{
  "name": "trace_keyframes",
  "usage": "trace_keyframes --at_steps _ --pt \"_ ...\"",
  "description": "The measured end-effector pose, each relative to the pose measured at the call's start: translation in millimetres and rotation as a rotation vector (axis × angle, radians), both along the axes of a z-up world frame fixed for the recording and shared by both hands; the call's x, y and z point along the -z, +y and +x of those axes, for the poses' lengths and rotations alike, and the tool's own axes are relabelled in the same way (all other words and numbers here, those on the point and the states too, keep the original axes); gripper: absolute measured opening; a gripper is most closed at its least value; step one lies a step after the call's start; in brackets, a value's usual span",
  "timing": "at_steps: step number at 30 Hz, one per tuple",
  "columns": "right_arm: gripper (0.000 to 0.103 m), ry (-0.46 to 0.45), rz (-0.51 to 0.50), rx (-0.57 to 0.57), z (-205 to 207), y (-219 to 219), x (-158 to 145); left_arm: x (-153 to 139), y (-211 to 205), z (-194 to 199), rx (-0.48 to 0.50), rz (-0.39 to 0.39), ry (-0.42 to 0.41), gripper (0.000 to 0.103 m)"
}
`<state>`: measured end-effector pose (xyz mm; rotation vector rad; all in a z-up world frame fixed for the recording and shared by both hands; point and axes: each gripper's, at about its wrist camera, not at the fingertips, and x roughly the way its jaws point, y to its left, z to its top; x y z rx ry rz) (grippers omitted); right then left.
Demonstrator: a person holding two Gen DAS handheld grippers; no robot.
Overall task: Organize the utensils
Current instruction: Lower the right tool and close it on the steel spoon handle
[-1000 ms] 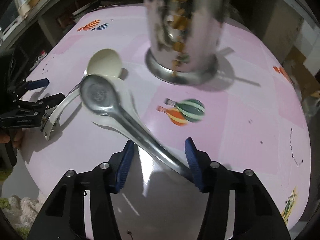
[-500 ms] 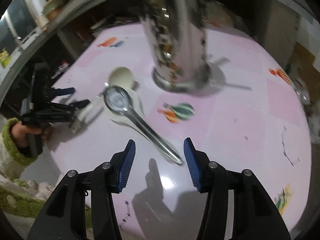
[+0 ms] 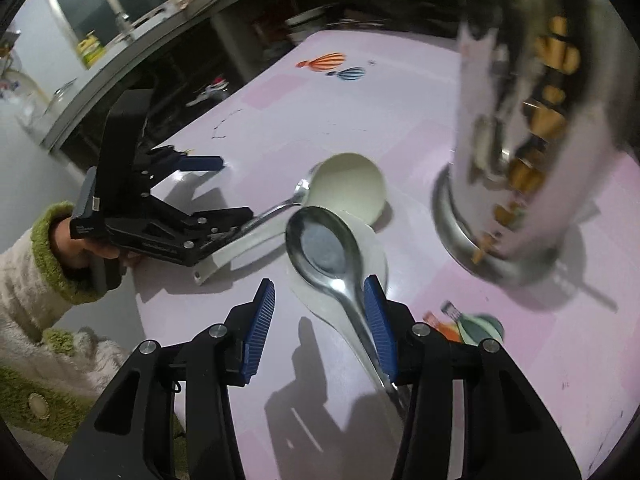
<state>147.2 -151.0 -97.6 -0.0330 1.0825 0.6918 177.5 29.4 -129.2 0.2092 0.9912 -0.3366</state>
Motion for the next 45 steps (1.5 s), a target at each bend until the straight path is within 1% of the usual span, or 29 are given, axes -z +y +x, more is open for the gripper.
trace_keyframes --at_steps 5,8,14,16,17,19,22,24,26,28,32,36,39,40,41,42,43,45 --pt "0.046 0.024 -0.039 -0.025 6 4 10 0 0 0 -0.002 0.000 -0.001 0.096" --pt "0.046 0.046 -0.036 -0.030 11 6 17 0 0 0 -0.001 0.000 0.000 0.096" --pt "0.046 0.048 -0.109 -0.069 7 18 17 0 0 0 -0.002 -0.001 -0.002 0.096" --pt "0.046 0.056 -0.124 -0.066 7 19 17 0 0 -1 -0.002 0.000 -0.003 0.096" --pt "0.045 0.065 -0.130 -0.067 7 20 17 0 0 -1 -0.002 0.000 -0.003 0.096" --pt "0.035 0.078 -0.156 -0.065 8 20 17 1 0 -1 -0.002 -0.002 -0.004 0.096" --pt "0.027 0.117 -0.157 -0.060 11 18 17 1 0 0 -0.003 -0.004 -0.006 0.096" --pt "0.026 0.134 -0.163 -0.062 10 17 17 1 0 0 -0.003 -0.004 -0.007 0.096" --pt "0.020 0.142 -0.173 -0.066 9 17 17 1 0 -1 -0.003 -0.004 -0.007 0.096" --pt "0.019 0.161 -0.167 -0.062 9 16 18 1 0 -1 -0.003 -0.004 -0.007 0.096" --pt "0.017 0.214 -0.114 -0.025 11 7 19 1 0 -1 -0.003 -0.003 -0.007 0.096" --pt "0.016 0.302 0.019 0.063 15 -13 27 1 0 -1 -0.003 -0.004 -0.008 0.096" --pt "0.016 0.337 0.095 0.102 15 -23 32 1 0 -1 -0.003 -0.004 -0.007 0.096" --pt "0.013 0.365 0.154 0.121 14 -29 35 1 0 -1 -0.004 -0.004 -0.008 0.096" --pt "0.006 0.390 0.199 0.138 14 -34 37 1 0 -1 -0.004 -0.004 -0.008 0.096" --pt "0.006 0.400 0.222 0.153 13 -38 38 1 0 -1 -0.004 -0.003 -0.008 0.096" --pt "0.006 0.404 0.234 0.175 12 -42 40 1 0 -1 -0.004 -0.003 -0.008 0.096" --pt "0.005 0.384 0.220 0.199 9 -45 39 2 0 0 -0.004 -0.004 -0.007 0.096"
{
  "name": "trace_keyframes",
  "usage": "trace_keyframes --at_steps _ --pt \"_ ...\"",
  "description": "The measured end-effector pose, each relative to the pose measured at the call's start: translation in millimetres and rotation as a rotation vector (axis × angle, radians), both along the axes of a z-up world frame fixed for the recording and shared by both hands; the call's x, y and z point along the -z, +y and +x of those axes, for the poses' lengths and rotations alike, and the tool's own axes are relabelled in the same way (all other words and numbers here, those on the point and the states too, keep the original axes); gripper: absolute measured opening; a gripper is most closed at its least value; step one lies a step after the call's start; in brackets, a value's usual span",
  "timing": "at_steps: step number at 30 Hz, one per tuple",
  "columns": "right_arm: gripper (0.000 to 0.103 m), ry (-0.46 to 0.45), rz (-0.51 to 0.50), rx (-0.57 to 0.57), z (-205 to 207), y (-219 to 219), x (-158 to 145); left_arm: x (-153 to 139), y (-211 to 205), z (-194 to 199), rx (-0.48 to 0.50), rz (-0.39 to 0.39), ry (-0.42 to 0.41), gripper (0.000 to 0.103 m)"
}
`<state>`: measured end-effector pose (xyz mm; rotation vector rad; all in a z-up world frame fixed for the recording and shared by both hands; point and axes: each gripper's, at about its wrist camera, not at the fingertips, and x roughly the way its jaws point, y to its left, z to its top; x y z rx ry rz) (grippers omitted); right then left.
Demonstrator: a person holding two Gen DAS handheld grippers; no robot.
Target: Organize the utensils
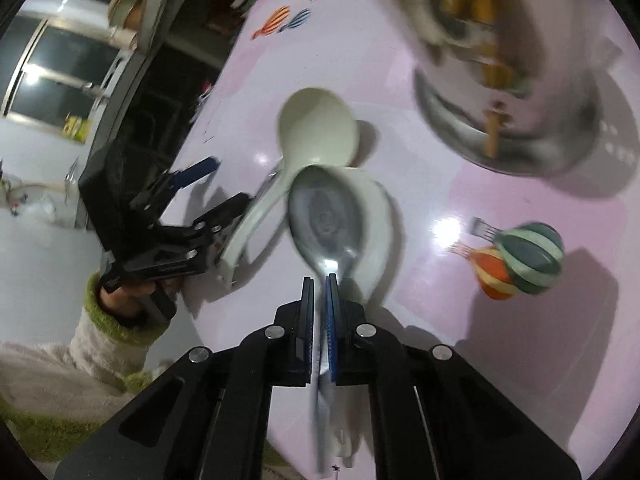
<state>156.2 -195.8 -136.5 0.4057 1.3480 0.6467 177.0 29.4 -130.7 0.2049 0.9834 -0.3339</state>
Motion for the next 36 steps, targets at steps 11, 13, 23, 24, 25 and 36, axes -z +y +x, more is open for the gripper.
trace_keyframes --at_steps 11,13,23,24,25,36 --pt "0.023 -0.175 -0.253 -0.061 -26 27 -27 0 0 -1 0.000 0.000 0.000 0.096" --pt "0.026 -0.191 -0.284 -0.081 -29 33 -26 0 0 -1 0.000 -0.001 -0.001 0.096" --pt "0.029 -0.249 -0.438 -0.139 -35 56 -25 0 0 -1 0.000 -0.001 -0.002 0.096" --pt "0.029 -0.259 -0.464 -0.149 -36 60 -26 0 0 -1 -0.001 -0.002 -0.002 0.096" --pt "0.028 -0.264 -0.481 -0.153 -38 61 -26 0 0 -1 -0.001 -0.002 -0.003 0.096" --pt "0.011 -0.186 -0.395 -0.123 -33 46 -28 0 0 -1 -0.001 -0.002 -0.003 0.096"
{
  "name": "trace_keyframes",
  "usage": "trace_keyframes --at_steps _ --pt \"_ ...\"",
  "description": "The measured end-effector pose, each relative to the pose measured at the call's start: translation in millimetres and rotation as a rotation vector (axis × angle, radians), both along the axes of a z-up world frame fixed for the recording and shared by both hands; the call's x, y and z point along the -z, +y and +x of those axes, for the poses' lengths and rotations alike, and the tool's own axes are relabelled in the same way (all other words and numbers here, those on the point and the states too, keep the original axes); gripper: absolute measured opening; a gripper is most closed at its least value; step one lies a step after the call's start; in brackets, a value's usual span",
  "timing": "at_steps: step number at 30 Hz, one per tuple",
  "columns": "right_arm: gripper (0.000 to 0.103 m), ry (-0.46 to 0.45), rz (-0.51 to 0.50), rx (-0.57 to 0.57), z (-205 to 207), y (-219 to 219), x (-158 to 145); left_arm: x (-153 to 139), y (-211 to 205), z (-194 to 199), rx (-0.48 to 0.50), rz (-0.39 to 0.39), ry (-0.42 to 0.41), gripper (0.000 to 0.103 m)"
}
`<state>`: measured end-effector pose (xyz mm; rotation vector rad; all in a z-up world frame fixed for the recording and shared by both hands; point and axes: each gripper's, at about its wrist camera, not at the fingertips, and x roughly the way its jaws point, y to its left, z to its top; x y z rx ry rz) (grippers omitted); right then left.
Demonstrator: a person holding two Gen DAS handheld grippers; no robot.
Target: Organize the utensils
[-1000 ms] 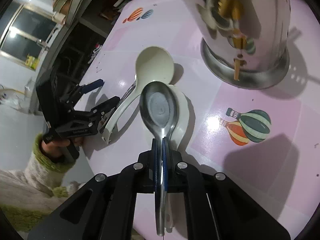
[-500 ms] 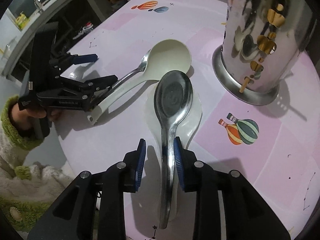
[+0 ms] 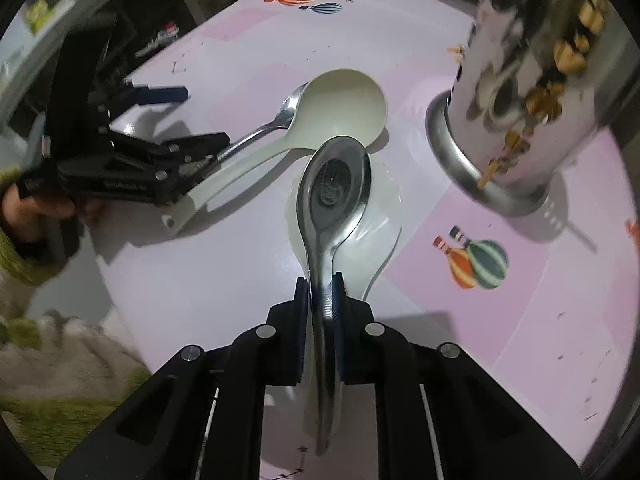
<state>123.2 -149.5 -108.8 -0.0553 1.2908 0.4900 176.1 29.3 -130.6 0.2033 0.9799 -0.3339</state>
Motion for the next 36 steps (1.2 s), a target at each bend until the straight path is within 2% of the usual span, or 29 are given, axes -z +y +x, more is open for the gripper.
trace_keyframes --at_steps 8,13,17,24,29,30,32,36 --pt "0.011 0.184 0.360 0.179 10 -48 17 0 0 0 0.000 0.000 0.000 0.096" --pt "0.009 0.247 0.470 0.235 9 -57 23 0 0 -1 0.000 0.000 0.000 0.096" --pt "0.007 0.243 0.458 0.254 6 -54 25 0 0 -1 0.000 -0.001 -0.001 0.096" --pt "0.007 0.200 0.378 0.235 8 -40 22 0 0 0 0.000 0.000 -0.001 0.096" --pt "0.009 0.135 0.310 0.215 9 -34 8 0 0 0 0.000 0.000 -0.001 0.096" --pt "0.010 0.119 0.284 0.212 9 -31 5 0 0 -1 0.000 -0.001 -0.001 0.096" --pt "0.028 0.103 0.243 0.213 9 -26 3 0 0 -1 0.000 0.000 -0.001 0.096" --pt "0.035 0.055 0.138 0.187 5 -10 2 0 0 -1 0.000 0.000 -0.001 0.096"
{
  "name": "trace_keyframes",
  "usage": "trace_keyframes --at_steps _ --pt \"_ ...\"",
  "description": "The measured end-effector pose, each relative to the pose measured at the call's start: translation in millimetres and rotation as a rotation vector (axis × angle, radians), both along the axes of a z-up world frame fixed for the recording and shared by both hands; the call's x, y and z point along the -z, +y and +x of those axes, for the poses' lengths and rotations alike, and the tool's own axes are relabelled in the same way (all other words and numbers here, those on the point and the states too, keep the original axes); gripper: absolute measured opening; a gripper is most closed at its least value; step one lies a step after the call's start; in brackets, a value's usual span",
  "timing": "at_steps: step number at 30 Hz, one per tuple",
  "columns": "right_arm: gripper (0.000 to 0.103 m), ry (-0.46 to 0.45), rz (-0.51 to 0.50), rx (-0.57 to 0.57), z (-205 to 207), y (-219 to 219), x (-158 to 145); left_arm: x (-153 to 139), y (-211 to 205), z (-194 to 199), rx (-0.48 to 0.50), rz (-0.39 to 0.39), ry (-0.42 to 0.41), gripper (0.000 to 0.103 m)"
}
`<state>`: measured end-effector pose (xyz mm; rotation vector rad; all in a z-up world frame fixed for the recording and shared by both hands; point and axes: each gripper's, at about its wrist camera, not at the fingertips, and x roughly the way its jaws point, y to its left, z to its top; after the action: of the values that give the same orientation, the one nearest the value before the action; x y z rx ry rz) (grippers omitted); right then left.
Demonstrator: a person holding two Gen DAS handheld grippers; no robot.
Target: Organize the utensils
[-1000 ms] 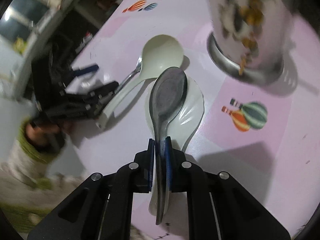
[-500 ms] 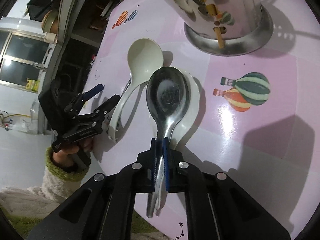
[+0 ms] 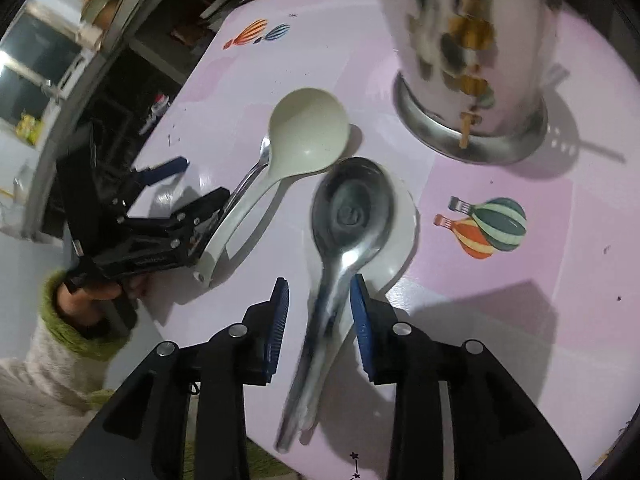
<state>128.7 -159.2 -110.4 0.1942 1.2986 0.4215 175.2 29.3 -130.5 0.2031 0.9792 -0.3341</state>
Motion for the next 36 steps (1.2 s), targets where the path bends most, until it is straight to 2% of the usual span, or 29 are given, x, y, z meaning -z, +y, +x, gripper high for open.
trace_keyframes --at_steps 2,6,7,9,13,15,18,24,26,36 --pt "0.039 -0.023 -0.055 -0.017 -4 9 0 0 0 0 0.000 0.000 0.000 0.096" --pt "0.039 -0.075 -0.165 -0.047 -10 26 0 0 0 0 -0.001 -0.001 -0.001 0.096" --pt "0.036 -0.087 -0.194 -0.054 -12 30 0 0 0 0 -0.001 -0.001 -0.001 0.096" --pt "0.022 -0.096 -0.222 -0.058 -14 32 0 0 0 0 0.000 0.000 0.000 0.096" --pt "0.014 -0.052 -0.116 -0.008 -11 14 1 0 0 0 0.000 0.000 0.000 0.096" --pt "0.005 -0.007 0.006 0.031 -9 -1 5 0 0 0 -0.001 -0.001 -0.001 0.096" --pt "0.004 0.061 0.168 0.106 -5 -24 17 0 0 0 0.000 -0.001 -0.001 0.096" --pt "0.004 0.149 0.349 0.200 -6 -47 34 0 0 1 0.000 0.000 -0.001 0.096" --pt "0.004 0.162 0.376 0.218 -7 -50 36 0 0 0 0.000 -0.001 -0.001 0.096" --pt "0.004 0.139 0.360 0.216 -13 -57 22 0 0 1 -0.001 -0.001 -0.001 0.096"
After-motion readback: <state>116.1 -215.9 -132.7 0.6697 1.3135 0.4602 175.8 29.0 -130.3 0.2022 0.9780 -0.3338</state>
